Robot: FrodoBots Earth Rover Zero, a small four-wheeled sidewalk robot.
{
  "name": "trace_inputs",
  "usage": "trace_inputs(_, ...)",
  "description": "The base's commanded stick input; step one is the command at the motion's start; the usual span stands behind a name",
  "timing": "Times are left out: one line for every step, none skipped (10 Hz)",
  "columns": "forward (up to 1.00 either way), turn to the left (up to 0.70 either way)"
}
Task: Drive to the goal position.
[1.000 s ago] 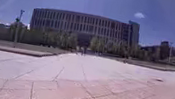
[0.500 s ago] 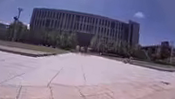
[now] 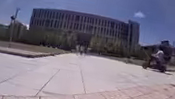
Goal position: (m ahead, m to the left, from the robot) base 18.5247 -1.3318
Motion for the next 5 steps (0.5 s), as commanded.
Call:
trace_inputs(0.70,0.00)
trace_inputs(0.70,0.00)
trace_inputs(0.70,0.00)
trace_inputs(0.70,0.00)
trace_inputs(0.70,0.00)
